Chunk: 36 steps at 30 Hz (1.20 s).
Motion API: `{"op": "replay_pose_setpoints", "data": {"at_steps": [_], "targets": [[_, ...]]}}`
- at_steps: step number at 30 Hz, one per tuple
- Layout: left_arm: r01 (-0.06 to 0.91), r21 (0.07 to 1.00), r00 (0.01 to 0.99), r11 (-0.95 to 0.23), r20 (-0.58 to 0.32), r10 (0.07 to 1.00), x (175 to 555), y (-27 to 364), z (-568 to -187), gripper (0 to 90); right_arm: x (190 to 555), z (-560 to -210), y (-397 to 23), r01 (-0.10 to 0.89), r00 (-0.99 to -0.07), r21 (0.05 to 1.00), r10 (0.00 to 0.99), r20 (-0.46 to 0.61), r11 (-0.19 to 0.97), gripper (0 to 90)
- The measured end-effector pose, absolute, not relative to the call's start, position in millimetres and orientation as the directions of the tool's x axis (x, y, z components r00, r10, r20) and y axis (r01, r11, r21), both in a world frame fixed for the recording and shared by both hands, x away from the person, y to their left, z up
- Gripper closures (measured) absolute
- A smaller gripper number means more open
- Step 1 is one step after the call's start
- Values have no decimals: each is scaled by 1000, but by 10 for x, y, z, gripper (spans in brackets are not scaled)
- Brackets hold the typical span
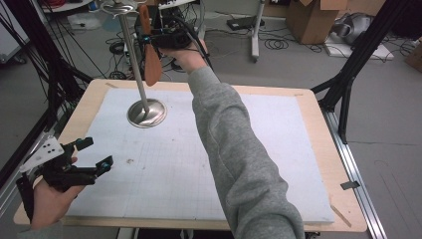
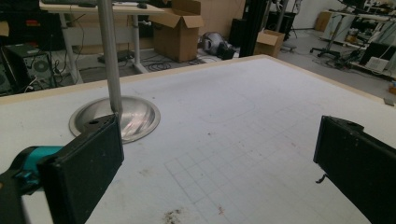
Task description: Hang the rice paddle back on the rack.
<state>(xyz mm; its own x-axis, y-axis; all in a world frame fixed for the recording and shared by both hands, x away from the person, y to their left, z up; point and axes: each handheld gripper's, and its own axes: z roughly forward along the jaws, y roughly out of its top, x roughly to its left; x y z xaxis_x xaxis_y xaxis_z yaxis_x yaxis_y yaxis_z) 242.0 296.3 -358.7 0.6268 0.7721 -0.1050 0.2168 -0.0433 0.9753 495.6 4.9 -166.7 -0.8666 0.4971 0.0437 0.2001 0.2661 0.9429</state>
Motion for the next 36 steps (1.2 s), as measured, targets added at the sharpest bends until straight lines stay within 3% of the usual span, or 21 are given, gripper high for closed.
{"op": "replay_pose_setpoints", "data": {"at_steps": [36], "targets": [[228, 972, 622, -64, -95, 778, 2395, 2955, -3609, 20, 5031, -1736, 174, 243, -854, 935, 515, 80, 258, 647]]}}
